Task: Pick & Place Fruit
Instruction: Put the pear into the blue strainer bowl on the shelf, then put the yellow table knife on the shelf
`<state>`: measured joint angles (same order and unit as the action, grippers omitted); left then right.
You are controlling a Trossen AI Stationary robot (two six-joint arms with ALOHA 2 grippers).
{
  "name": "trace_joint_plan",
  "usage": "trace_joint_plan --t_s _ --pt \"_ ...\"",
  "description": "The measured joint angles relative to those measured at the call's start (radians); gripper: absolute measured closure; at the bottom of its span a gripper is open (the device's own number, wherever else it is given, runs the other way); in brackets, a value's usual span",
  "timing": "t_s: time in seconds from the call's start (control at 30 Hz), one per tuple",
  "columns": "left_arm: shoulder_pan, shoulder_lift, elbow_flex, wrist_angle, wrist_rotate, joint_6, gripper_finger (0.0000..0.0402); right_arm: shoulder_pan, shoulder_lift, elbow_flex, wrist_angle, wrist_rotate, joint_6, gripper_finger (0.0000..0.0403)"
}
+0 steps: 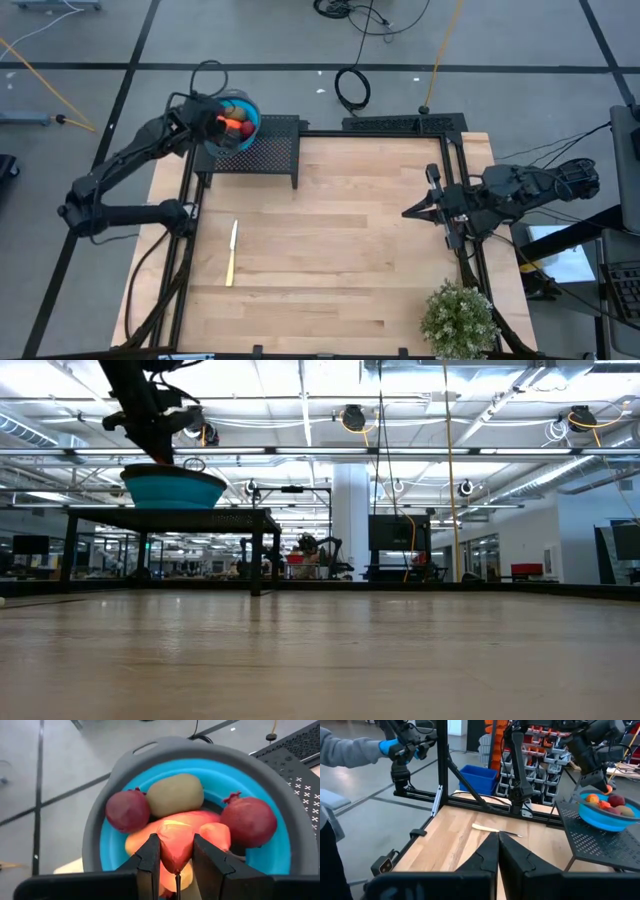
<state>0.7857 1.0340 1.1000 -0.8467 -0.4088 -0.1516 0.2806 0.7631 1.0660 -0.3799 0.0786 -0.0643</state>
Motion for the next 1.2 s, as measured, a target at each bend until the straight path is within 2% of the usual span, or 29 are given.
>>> trace_joint_plan --t_s 0.3,0.57,0.97,1.1,1.2 --pt "0.062 0.046 0.000 -0.039 0.092 0.019 0.0318 0.000 0.002 0.000 0.000 0.002 0.000 0.0402" --pt "0.065 0.060 0.000 -0.019 0.097 0.008 0.0312 0.000 0.002 0.000 0.000 0.002 0.000 0.0403" --pt "0.065 0.049 0.004 -0.023 0.095 0.006 0.0188 0.000 0.002 0.000 -0.002 0.002 0.000 0.0403" --pt "0.061 0.009 0.062 -0.027 0.126 0.004 0.0175 0.000 0.002 0.000 -0.032 0.013 -0.002 0.0403" --pt "0.038 -0.020 0.121 -0.024 0.193 -0.063 0.0178 0.000 0.002 0.000 -0.060 0.075 0.000 0.0403"
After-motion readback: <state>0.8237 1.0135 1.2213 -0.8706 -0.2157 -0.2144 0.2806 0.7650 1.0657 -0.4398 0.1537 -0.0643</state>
